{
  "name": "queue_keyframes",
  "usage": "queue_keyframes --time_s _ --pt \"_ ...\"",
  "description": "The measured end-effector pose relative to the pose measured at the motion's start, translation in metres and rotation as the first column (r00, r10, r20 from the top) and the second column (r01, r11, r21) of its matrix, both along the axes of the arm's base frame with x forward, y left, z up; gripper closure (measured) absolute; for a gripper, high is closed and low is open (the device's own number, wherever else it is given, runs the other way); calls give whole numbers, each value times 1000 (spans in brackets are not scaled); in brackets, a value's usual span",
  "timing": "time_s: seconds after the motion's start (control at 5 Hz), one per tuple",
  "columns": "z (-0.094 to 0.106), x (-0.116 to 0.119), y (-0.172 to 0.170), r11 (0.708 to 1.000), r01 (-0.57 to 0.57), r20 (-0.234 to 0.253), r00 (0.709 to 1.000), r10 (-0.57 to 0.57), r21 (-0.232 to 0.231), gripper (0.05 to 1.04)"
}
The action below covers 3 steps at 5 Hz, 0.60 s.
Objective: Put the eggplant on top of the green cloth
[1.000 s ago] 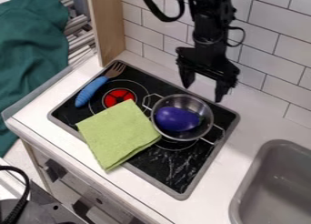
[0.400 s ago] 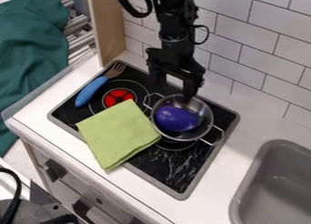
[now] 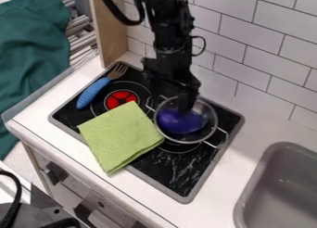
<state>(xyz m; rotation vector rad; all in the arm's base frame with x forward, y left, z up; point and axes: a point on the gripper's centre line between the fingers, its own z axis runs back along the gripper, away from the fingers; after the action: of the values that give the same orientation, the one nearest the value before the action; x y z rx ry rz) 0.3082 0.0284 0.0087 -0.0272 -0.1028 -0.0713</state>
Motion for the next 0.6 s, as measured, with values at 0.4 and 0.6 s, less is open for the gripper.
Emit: queue_keyframes --time_s 0.4,0.6 --pt "-1 -5 -13 998 58 8 998 -58 6 78" --pt "-1 -5 -20 997 81 5 997 -81 14 78"
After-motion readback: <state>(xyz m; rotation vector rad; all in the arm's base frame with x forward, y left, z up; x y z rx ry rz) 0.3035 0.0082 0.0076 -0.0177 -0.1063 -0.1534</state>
